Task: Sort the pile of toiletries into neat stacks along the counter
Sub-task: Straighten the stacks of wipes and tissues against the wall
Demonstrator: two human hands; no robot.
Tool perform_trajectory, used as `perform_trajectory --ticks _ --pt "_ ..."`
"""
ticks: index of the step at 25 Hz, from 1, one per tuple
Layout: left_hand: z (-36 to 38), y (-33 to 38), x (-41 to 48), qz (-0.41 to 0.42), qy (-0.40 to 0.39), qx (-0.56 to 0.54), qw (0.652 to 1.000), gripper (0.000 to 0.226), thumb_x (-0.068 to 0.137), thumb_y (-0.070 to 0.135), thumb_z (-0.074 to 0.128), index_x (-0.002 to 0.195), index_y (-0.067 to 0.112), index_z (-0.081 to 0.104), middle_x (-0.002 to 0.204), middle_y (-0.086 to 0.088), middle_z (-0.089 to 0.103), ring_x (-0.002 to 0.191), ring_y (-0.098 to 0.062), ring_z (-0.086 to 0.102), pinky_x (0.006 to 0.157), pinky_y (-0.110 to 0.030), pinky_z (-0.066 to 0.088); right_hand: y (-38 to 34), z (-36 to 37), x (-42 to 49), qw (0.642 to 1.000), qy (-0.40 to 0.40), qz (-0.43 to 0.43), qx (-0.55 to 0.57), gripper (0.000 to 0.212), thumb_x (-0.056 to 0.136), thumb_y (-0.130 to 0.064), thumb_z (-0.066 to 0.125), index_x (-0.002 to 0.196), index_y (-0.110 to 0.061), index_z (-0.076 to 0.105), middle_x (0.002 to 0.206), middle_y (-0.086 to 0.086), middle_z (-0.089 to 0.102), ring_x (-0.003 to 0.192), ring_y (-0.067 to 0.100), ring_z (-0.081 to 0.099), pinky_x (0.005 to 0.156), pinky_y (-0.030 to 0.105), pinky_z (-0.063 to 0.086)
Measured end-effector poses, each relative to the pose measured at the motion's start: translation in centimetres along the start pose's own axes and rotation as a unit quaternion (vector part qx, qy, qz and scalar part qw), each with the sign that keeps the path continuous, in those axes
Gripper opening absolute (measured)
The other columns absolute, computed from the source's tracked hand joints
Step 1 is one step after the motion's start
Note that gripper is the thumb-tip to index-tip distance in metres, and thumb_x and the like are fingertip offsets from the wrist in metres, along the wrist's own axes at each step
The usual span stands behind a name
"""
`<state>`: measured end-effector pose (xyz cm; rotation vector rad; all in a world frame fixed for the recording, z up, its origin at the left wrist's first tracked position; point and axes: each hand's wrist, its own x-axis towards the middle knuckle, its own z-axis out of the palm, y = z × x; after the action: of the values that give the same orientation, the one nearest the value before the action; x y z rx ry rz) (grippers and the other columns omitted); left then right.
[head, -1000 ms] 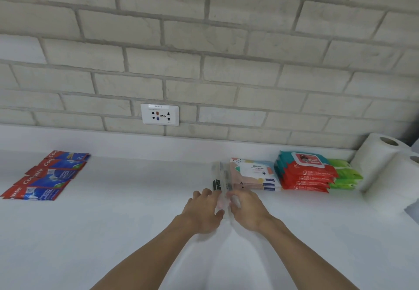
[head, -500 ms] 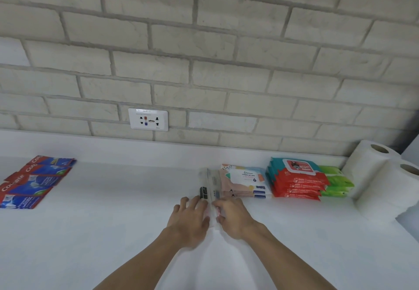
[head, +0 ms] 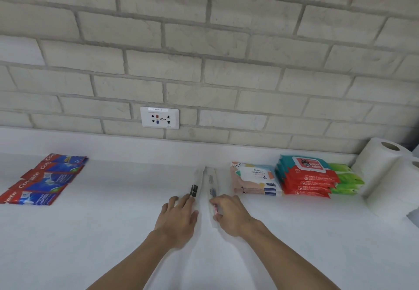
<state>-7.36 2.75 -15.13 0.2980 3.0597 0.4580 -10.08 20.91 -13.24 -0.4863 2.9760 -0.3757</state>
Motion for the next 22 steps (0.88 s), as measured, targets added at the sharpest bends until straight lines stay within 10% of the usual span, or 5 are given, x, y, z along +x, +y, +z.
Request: perform_trajectory --ticks 5,8,22 --pt "-0.4 -3.9 -1.7 -0.03 0.005 0.012 0.999 0.054 0.1 0.044 0.016 0.15 0.024 0.016 0.158 0.009 0.016 0.143 -0.022 0.014 0.116 -0.036 0.02 -3.3 0.7 0.6 0.999 -0.028 0.007 0.02 0.002 0.09 -0.011 0.057 0.091 -0.013 0.057 0.104 0.003 0.058 0.094 0.029 0.044 0.087 0.037 0.043" --pt "-1.0 -5.7 -2.8 -0.045 0.008 0.018 0.999 0.057 0.099 0.046 0.011 0.151 0.023 0.014 0.158 0.01 0.014 0.143 -0.023 0.013 0.116 -0.036 0.018 -5.4 1.1 1.5 0.999 -0.025 -0.003 0.03 0.023 0.087 -0.014 0.06 0.073 -0.019 0.043 0.089 -0.001 0.054 0.088 0.029 0.046 0.083 0.038 0.045" --pt "-4.7 -16.7 -7.1 -0.132 0.021 -0.019 0.991 0.054 0.102 0.04 0.008 0.153 0.025 0.004 0.161 0.01 0.004 0.148 -0.022 0.0 0.121 -0.039 0.004 -17.2 4.5 5.4 0.997 -0.004 -0.069 0.034 0.027 0.09 -0.033 0.062 0.113 -0.019 0.058 0.116 0.002 0.058 0.104 0.031 0.047 0.095 0.037 0.042"
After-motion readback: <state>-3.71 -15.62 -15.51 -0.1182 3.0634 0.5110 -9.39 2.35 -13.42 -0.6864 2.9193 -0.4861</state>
